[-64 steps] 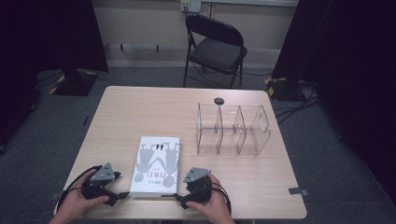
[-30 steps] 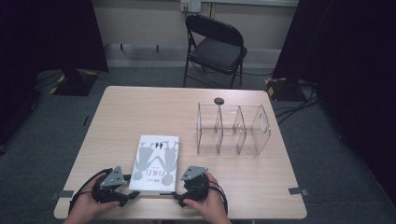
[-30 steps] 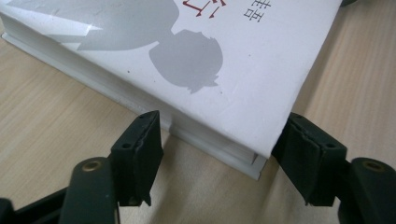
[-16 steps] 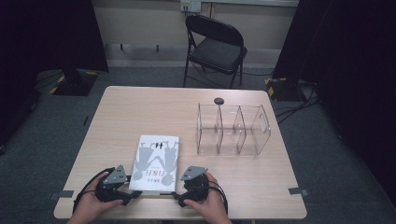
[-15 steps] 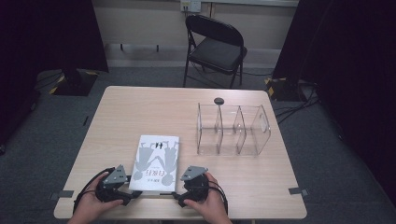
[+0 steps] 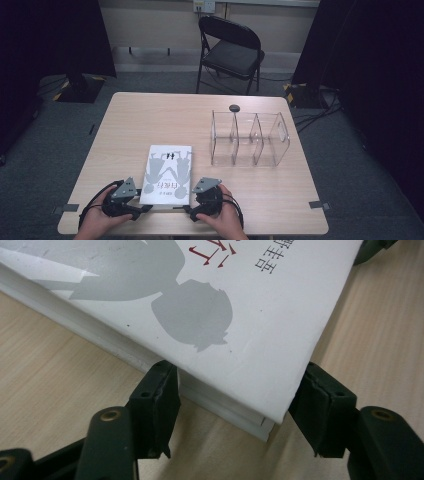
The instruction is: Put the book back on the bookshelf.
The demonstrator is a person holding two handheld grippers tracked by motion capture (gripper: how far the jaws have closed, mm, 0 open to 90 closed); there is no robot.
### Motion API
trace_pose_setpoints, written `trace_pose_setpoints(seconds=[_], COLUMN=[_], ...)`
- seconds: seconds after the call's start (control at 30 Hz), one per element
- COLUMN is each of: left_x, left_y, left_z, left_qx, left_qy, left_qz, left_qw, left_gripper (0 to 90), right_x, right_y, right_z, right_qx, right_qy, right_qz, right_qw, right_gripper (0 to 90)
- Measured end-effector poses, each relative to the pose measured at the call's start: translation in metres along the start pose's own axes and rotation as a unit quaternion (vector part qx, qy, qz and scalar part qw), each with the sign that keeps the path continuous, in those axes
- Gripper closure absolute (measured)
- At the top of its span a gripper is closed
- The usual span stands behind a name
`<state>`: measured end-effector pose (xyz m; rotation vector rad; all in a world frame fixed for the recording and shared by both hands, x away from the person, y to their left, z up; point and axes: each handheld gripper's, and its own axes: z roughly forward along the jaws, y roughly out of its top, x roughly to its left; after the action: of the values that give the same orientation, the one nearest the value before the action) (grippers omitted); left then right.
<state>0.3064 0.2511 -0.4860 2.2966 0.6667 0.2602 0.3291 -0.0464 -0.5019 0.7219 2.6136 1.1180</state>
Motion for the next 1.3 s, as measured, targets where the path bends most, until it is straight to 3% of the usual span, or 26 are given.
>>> trace_pose_setpoints(seconds=[0.3, 0.47, 0.6, 0.83, 0.87, 1.13, 1.2, 1.3], left_x=[-0.006, -0.006, -0.005, -0.004, -0.005, -0.006, -0.010, -0.012], left_y=[0.007, 0.007, 0.007, 0.007, 0.007, 0.004, 0.005, 0.007], left_z=[-0.001, 0.000, 0.000, 0.002, 0.002, 0.005, 0.006, 0.007], left_qx=[-0.001, 0.002, 0.005, 0.006, 0.011, 0.008, 0.012, 0.013], left_qy=[-0.010, -0.013, -0.013, -0.008, -0.003, -0.003, 0.007, 0.016], left_qz=[0.004, 0.002, 0.005, 0.010, 0.021, 0.009, 0.023, 0.017], left_qw=[0.9999, 0.9999, 0.9999, 0.9999, 0.9997, 0.9999, 0.9996, 0.9996], left_gripper=[44.5, 44.5, 44.5, 44.5, 44.5, 43.0, 41.5, 41.4], right_x=[0.001, 0.003, 0.003, 0.004, 0.004, 0.005, 0.006, 0.007], right_y=[0.001, 0.002, 0.002, 0.002, 0.002, 0.002, 0.002, 0.003], right_z=[0.001, 0.002, 0.001, 0.001, 0.001, 0.001, 0.002, 0.002], right_qx=[0.002, -0.009, -0.011, -0.010, -0.009, -0.010, -0.011, -0.011], right_qy=[-0.001, 0.006, 0.004, -0.001, -0.002, -0.004, -0.007, -0.010], right_qz=[0.001, -0.012, -0.009, -0.002, -0.001, 0.001, 0.001, 0.003], right_qw=[1.0000, 0.9999, 0.9999, 0.9999, 1.0000, 0.9999, 0.9999, 0.9999], right_gripper=[9.2, 15.2, 16.8, 18.1, 18.1, 18.0, 17.8, 17.5])
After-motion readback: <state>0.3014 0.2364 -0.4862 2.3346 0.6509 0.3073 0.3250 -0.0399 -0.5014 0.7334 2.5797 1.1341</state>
